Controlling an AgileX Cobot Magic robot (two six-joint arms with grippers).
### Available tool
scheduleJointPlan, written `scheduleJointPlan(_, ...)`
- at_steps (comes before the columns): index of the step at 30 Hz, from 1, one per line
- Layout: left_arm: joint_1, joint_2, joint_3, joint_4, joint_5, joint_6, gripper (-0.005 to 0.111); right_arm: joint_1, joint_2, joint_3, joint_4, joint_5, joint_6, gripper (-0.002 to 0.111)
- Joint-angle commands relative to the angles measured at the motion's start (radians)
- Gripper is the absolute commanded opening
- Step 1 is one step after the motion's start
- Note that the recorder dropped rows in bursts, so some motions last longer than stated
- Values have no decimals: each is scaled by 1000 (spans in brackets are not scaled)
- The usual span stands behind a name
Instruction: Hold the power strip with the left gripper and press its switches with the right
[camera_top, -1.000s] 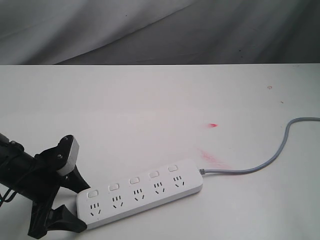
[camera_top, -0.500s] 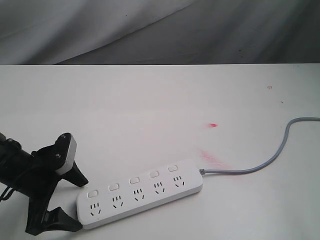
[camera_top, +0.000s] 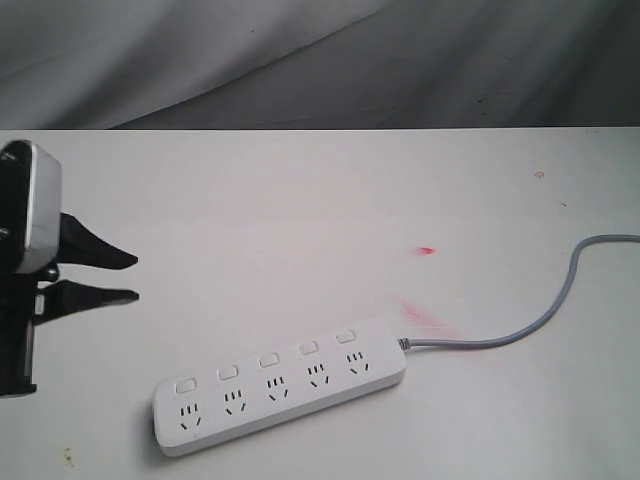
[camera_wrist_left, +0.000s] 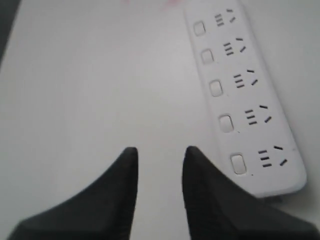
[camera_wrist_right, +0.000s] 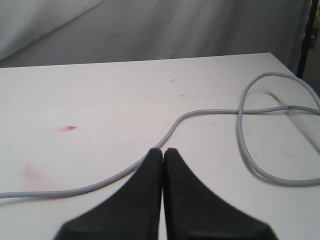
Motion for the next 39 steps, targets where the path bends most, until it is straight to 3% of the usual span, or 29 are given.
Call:
scheduleJointPlan(1, -4, -190, 0, -4, -2, -49, 16, -8, -6, 3, 3, -1, 4, 0)
scheduleJointPlan(8, -4, -421, 0, -4, -2, -225, 1, -8, -6, 3, 3, -1, 4, 0)
scheduleJointPlan(15, -4, -594, 0, -4, -2, -511, 0, -8, -6, 3, 3, -1, 4, 0)
scheduleJointPlan(19, -4, -651, 0, -26, 0, -771, 0, -8, -6, 3, 3, -1, 4, 0)
scheduleJointPlan(31, -4, -693, 0, -55, -58, -841, 0, -8, -6, 3, 3, -1, 4, 0)
scheduleJointPlan(36, -4, -693, 0, -120, -268, -1162, 0, -8, -6, 3, 3, -1, 4, 0)
scheduleJointPlan(39, -4, -693, 0, 30, -318, -1397, 0, -8, -6, 3, 3, -1, 4, 0)
